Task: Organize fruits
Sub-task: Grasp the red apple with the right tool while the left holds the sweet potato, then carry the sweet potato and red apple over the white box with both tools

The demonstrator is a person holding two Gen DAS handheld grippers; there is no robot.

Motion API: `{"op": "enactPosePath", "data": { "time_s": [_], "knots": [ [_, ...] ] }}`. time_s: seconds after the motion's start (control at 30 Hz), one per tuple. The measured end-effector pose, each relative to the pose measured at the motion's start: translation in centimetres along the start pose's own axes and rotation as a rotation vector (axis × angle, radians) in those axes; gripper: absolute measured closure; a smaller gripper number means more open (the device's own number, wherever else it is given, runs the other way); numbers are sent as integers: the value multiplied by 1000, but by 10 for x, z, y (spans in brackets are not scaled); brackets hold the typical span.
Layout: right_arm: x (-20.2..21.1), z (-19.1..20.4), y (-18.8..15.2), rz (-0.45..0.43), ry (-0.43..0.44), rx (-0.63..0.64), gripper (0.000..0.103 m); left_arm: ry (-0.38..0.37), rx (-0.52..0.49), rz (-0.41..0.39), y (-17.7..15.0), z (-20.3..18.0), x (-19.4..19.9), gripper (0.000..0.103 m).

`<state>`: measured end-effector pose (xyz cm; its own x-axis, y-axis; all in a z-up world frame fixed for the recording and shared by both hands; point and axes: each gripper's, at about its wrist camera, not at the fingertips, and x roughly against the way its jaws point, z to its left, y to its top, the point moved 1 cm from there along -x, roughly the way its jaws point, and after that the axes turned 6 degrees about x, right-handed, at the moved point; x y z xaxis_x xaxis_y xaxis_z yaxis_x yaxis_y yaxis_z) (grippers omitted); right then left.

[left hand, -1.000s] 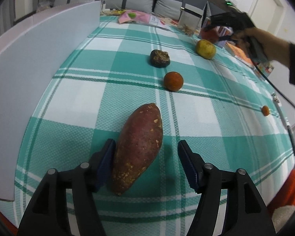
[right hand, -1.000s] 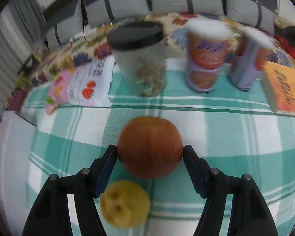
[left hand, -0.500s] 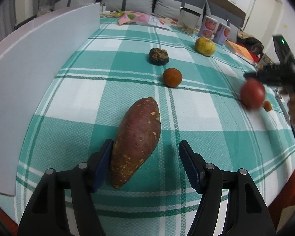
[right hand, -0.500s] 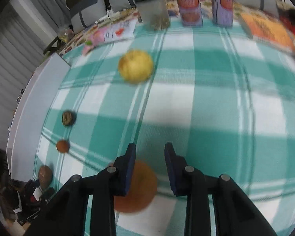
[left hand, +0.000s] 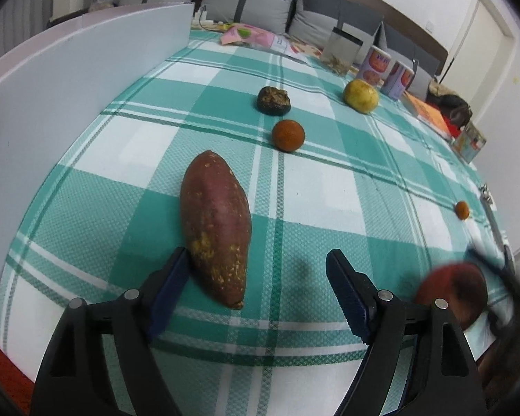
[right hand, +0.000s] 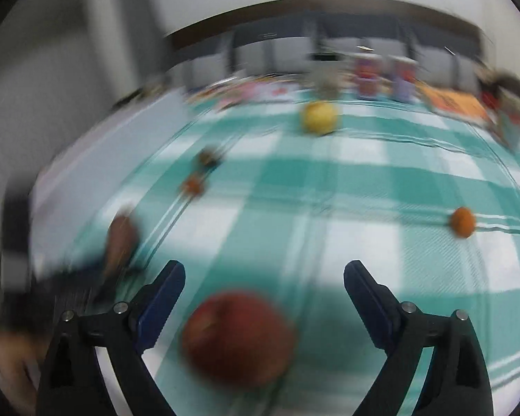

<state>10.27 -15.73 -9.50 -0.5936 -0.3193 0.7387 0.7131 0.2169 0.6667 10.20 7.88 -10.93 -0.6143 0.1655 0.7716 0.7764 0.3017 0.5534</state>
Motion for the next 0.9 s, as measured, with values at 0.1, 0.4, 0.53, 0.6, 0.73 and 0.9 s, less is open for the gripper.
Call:
{"op": "enactPosePath", "data": {
  "time_s": [0.1, 0.4, 0.53, 0.6, 0.73, 0.9],
  "knots": [
    [-19, 14, -24, 122, 13, 27, 27, -10, 3, 4, 1, 3, 1, 21],
    [-14, -4, -31, 180, 25, -4, 33, 1, -17, 66, 18, 31, 6, 21],
    [-6, -7, -33, 238, 55, -23, 33, -19, -37, 124, 30, 33, -5, 21],
    [-5, -9, -33, 271, 66, -25, 33, -10, -116, 155, 31, 20, -11, 24],
    [-3, -9, -36, 307, 65, -27, 33, 74, -228, 139, 30, 3, -20, 58],
    [-3, -18, -33, 362, 98, -109, 34, 47, -187, 163, 35, 11, -15, 59]
  ]
}}
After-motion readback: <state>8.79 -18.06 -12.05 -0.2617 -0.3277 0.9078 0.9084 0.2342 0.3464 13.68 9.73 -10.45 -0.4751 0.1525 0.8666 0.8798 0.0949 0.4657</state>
